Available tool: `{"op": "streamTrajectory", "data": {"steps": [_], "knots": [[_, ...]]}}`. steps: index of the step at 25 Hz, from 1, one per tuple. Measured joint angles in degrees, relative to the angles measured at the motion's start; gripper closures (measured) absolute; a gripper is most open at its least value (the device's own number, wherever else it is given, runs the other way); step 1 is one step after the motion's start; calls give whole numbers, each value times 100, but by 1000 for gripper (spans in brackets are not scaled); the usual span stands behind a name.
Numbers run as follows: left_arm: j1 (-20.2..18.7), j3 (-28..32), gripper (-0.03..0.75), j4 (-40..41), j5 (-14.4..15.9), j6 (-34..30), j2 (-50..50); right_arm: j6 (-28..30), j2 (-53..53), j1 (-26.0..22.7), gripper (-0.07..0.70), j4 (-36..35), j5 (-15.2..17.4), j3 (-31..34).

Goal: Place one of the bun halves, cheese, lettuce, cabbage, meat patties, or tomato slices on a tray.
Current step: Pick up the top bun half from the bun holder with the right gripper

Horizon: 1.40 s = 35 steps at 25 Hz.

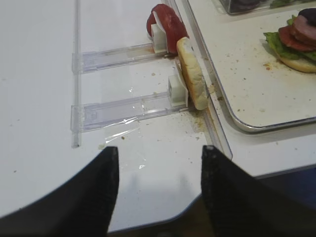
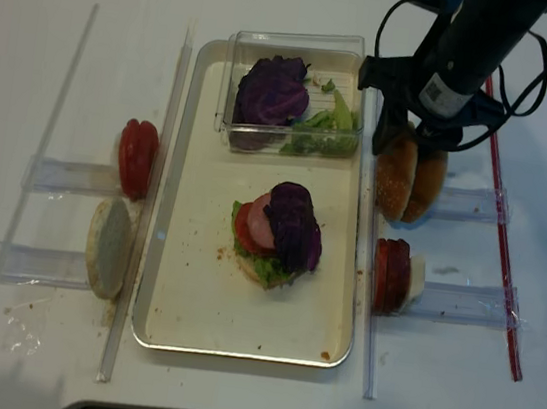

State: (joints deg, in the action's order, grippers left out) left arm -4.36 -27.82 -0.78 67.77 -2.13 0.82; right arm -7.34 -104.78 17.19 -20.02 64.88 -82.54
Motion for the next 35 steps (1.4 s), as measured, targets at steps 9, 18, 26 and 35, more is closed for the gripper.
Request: {"op": "streamTrajectory", "data": {"steps": [9, 18, 26, 35], "knots": [[0, 0, 357, 0, 0, 0, 0, 0, 0, 0, 455, 131, 48, 0], [0, 0, 357, 0, 0, 0, 0, 0, 0, 0, 482, 131, 197, -75], [0, 0, 357, 0, 0, 0, 0, -20, -9, 0, 484, 47, 511, -483], [0, 0, 357, 0, 0, 0, 0, -20, -9, 0, 484, -50, 511, -537]]}}
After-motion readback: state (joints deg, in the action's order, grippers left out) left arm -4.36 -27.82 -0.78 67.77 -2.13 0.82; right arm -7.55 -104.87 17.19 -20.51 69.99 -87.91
